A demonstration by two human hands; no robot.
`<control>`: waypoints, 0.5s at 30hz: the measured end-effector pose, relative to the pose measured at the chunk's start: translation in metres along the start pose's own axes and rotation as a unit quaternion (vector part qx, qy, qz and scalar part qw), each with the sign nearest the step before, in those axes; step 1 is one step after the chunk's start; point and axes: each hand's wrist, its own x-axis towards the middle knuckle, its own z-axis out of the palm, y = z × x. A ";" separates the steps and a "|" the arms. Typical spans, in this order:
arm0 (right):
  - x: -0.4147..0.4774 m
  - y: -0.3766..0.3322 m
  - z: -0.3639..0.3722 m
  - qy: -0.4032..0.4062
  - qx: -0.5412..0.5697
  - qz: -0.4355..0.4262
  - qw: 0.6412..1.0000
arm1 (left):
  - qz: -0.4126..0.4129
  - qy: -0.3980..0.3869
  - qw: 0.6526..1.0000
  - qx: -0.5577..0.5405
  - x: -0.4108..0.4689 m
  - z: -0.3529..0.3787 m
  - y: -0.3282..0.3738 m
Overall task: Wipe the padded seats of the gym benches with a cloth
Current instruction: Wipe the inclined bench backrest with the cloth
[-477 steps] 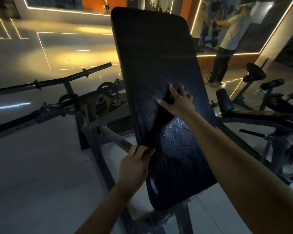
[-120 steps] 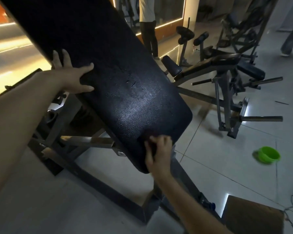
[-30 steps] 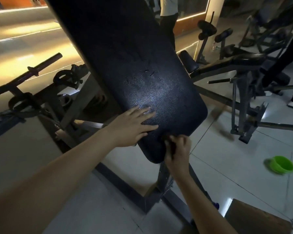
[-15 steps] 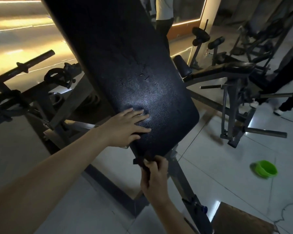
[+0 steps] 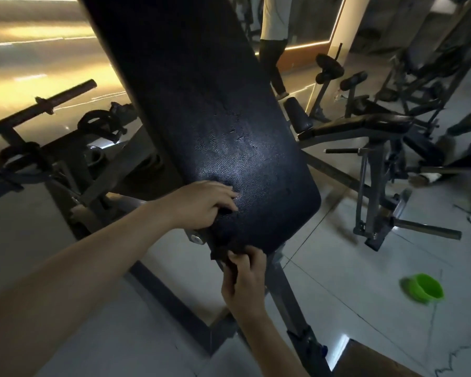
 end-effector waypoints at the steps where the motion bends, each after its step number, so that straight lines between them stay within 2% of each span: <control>1: 0.004 0.001 0.000 -0.001 -0.003 -0.003 1.000 | -0.001 0.000 1.000 -0.002 0.000 -0.001 0.000; 7: 0.020 0.012 -0.003 -0.005 0.004 -0.034 0.999 | 0.011 0.024 0.999 0.031 -0.003 0.009 -0.005; 11: 0.060 0.039 -0.006 0.032 0.003 0.063 0.997 | 0.046 0.068 0.992 0.096 -0.009 0.018 -0.015; 15: 0.100 0.054 -0.007 0.041 0.016 0.157 0.987 | -0.003 0.120 0.983 0.142 -0.014 0.010 -0.026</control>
